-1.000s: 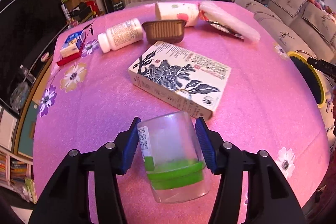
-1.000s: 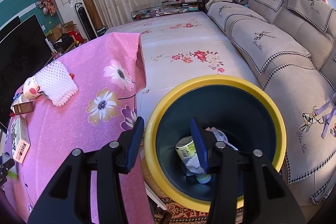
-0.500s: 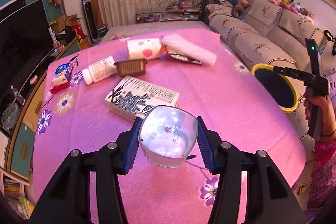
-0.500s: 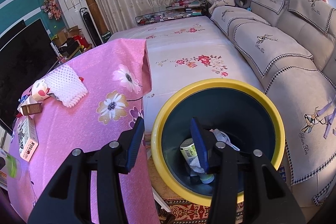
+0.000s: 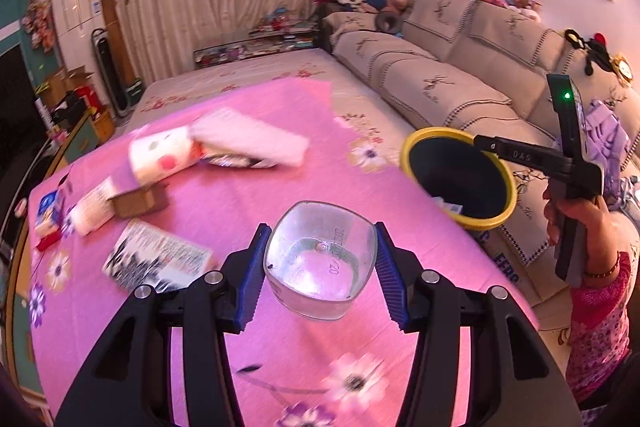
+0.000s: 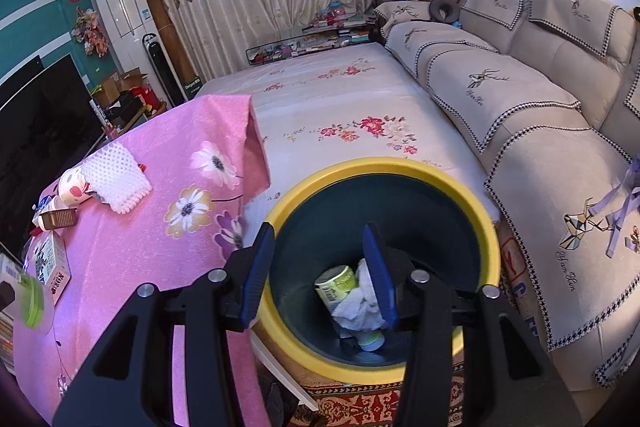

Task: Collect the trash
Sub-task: 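Carry the jar over the bin and open the left gripper, then grasp the white foam fruit net with the right gripper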

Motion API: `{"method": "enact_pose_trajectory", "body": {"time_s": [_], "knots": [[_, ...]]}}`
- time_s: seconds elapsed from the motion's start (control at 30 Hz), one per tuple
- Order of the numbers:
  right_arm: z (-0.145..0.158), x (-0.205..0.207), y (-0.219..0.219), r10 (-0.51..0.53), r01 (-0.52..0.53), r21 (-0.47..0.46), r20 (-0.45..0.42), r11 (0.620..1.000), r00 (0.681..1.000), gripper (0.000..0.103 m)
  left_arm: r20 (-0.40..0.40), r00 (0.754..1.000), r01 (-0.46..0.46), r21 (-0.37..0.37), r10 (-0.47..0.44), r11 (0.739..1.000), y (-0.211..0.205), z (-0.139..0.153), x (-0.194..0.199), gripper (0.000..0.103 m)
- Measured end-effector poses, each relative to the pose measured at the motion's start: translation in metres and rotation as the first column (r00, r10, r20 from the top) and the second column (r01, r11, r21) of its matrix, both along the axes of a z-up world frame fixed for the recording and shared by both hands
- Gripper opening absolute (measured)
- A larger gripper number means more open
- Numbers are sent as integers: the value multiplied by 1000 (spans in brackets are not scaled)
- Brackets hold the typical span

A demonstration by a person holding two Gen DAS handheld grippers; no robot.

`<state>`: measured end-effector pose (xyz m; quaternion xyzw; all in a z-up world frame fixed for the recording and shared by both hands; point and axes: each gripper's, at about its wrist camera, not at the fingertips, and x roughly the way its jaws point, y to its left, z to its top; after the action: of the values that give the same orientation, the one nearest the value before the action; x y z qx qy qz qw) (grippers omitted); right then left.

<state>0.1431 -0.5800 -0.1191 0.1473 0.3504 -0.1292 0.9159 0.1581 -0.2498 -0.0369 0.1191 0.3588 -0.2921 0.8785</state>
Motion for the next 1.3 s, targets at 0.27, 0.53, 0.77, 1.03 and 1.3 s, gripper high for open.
{"method": "enact_pose_trajectory", "body": {"time_s": [0.27, 0.53, 0.77, 1.03, 1.3], "knots": [[7, -37, -40, -94, 94, -7, 27, 996, 995, 44, 17, 984, 177, -27, -176, 984, -99, 13, 16, 51], [-11, -58, -80, -172, 172, 30, 3, 985, 985, 44, -63, 946, 316, -37, -317, 948, -216, -17, 34, 51], [-16, -74, -105, -220, 220, 35, -11, 975, 976, 44, -203, 929, 320, 24, -308, 947, -294, -84, 59, 51], [-17, -84, -115, -247, 248, 39, -14, 968, 969, 44, -343, 910, 290, 128, -232, 948, -326, -147, 80, 51], [-14, -81, -105, -233, 233, 34, -13, 972, 972, 44, -184, 956, 239, 25, -230, 971, -277, -96, 60, 73]]}}
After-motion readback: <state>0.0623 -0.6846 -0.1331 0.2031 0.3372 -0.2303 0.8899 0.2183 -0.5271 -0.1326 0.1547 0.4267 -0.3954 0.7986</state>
